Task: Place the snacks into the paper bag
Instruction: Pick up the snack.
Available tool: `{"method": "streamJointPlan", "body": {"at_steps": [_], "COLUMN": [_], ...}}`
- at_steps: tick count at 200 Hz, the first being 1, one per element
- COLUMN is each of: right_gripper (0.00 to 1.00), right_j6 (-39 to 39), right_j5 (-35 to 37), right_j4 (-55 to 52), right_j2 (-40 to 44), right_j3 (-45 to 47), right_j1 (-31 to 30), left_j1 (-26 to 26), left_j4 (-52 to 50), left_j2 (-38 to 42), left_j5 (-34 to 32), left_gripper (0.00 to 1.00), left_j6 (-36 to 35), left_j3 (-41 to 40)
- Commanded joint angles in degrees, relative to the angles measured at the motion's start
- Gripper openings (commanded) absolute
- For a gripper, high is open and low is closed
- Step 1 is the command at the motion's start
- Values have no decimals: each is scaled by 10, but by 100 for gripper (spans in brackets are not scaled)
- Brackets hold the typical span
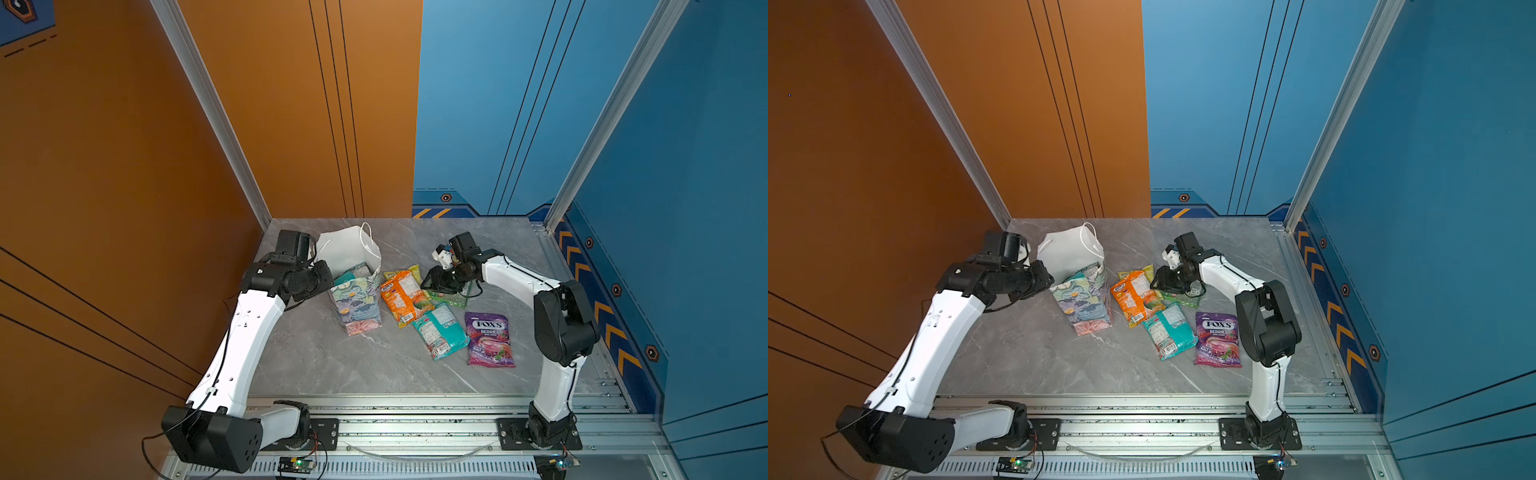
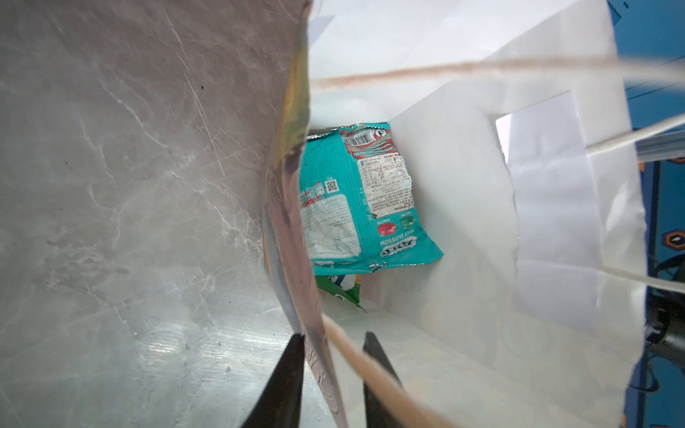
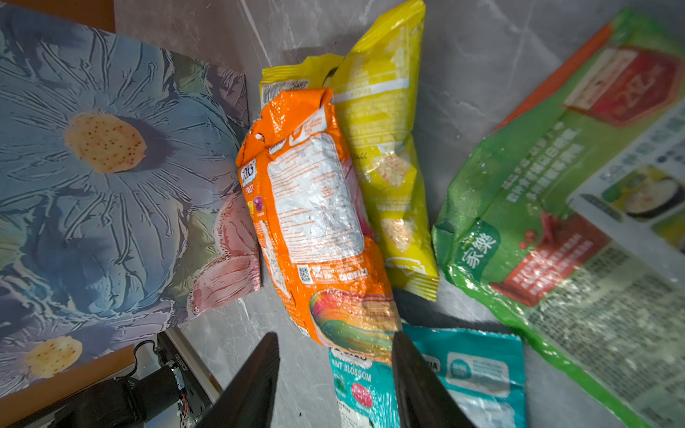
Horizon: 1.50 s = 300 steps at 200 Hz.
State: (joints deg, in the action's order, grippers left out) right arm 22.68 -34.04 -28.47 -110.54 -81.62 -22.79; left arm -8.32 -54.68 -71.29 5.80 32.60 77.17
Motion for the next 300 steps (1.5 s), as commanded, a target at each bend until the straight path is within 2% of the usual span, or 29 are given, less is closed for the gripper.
{"method": "streamJointPlan", "body": {"at_steps": [1,87,126,149,183,256,273,288,300], "right_gripper": [51,50,47,41,45,46,41,29,14], "right_j6": [-7,10,22,29,8,7,24,35,43], "right_j5": [-33,-81,-93,-93,-48,-55,-67,-73,-80], "right_j4": [24,71,95,110,89,92,111,125,134], "right_j2": [-16,-57,-63,-65,-45,-77,-79,-94,-95], "right_j3": [9,19,34,42,46,21,22,23,23], "right_j1": [5,7,0,-4,3,-23,-28,-29,-28], "left_j1": [2,5,6,6,7,12,14,15,16], "left_j4": [-2,-2,-2,-2,-3,-2,-2,-2,-2], "left_j2": [-4,-12,-12,-11,-5,-5,-6,-8,-8], "left_j5": [-7,14,17,21,23,30,31,33,36], "left_gripper": [24,6,3,3,1,0,0,0,0], "left_j6": [-9,-18,-20,-19,-21,-24,-26,-26,-27], "left_j3": [22,28,27,28,29,31,34,36,37]}}
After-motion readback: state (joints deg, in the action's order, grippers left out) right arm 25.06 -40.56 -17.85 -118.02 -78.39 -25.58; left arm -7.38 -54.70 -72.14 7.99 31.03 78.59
